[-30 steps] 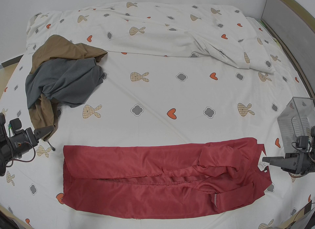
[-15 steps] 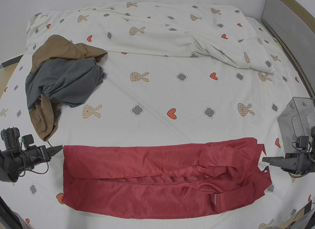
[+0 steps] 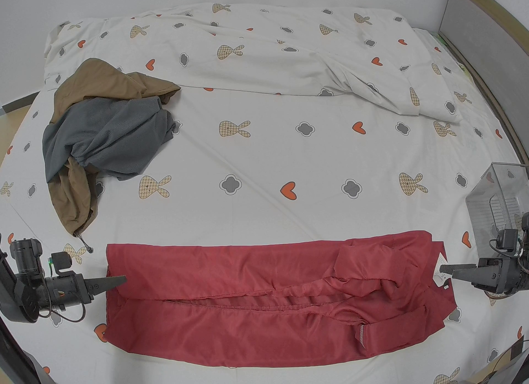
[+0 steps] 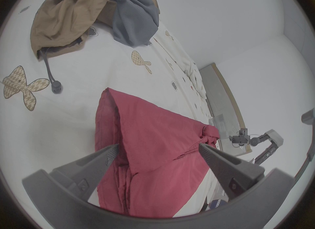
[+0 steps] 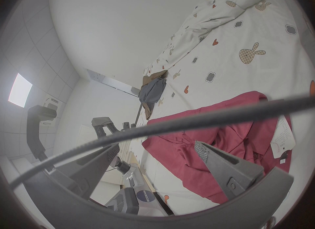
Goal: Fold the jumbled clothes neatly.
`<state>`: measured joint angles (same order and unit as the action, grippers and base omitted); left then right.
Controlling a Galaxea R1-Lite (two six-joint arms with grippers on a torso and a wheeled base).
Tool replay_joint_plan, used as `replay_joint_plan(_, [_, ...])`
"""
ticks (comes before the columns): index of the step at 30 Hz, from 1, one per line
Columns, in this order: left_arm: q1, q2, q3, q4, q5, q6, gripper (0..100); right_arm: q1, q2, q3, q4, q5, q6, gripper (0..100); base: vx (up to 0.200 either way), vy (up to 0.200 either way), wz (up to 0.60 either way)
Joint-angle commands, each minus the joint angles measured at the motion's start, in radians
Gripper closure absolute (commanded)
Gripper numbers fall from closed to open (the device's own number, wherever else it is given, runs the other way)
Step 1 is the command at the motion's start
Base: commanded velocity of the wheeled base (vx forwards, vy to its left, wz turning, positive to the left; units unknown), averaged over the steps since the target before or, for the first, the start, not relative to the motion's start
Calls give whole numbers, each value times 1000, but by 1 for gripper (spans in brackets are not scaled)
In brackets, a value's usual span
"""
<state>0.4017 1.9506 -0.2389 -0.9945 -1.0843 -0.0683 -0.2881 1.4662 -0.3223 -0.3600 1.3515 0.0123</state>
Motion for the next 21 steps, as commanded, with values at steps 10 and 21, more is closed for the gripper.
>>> replay_joint_plan(10, [74,-1,18,-12,-2,84,0,1,2,0,0,0,0,0,0,0,0])
replay_joint_plan(21, [85,99,-3,-30,4,176,0,1,2,0,0,0,0,0,0,0,0])
